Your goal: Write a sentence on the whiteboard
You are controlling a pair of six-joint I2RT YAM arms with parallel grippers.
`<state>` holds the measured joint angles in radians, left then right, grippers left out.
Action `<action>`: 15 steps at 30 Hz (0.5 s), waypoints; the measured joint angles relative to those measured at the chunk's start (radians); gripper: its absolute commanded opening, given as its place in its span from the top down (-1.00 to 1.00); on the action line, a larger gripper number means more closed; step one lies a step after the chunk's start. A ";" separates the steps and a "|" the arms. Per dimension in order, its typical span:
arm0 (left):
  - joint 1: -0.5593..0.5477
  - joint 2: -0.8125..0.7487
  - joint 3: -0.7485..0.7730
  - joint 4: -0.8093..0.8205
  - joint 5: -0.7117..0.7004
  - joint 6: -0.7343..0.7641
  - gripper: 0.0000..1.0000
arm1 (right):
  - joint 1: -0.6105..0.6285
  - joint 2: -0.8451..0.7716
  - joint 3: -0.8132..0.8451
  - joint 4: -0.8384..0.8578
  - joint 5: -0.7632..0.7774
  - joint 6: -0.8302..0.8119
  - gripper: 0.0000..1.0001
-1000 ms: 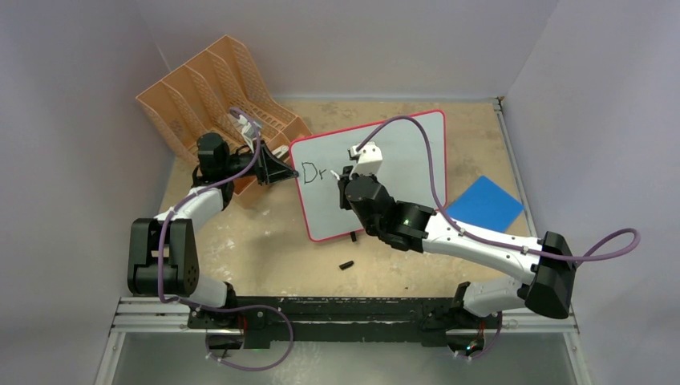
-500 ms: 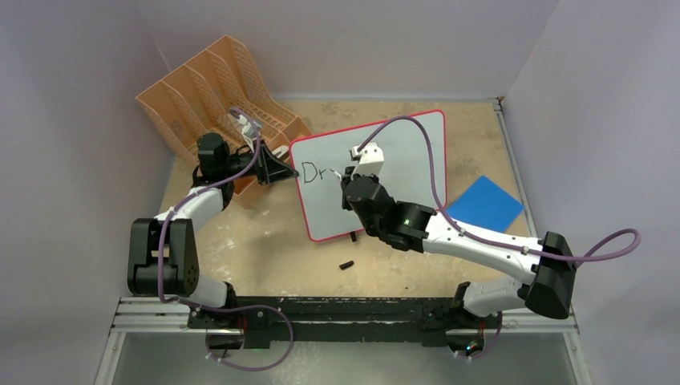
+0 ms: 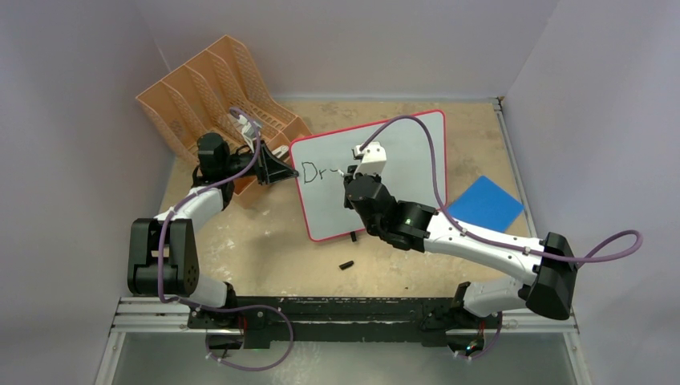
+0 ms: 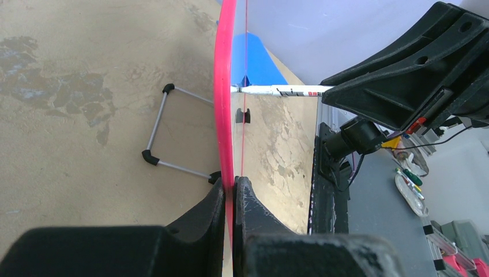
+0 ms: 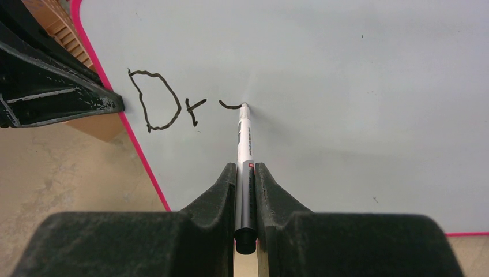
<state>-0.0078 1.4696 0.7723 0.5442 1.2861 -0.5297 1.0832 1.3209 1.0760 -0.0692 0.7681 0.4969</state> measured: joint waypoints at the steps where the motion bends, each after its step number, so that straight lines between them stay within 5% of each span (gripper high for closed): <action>1: 0.000 0.000 0.000 0.000 0.000 0.000 1.00 | 0.000 0.000 0.000 0.000 0.000 0.000 1.00; 15: 0.000 0.000 0.000 0.000 0.000 0.000 1.00 | -0.002 0.000 0.001 0.015 0.000 -0.027 1.00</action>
<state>-0.0078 1.4696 0.7723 0.5442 1.2858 -0.5293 1.0809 1.3209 1.0767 -0.0540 0.7677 0.4698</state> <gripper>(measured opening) 0.022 0.146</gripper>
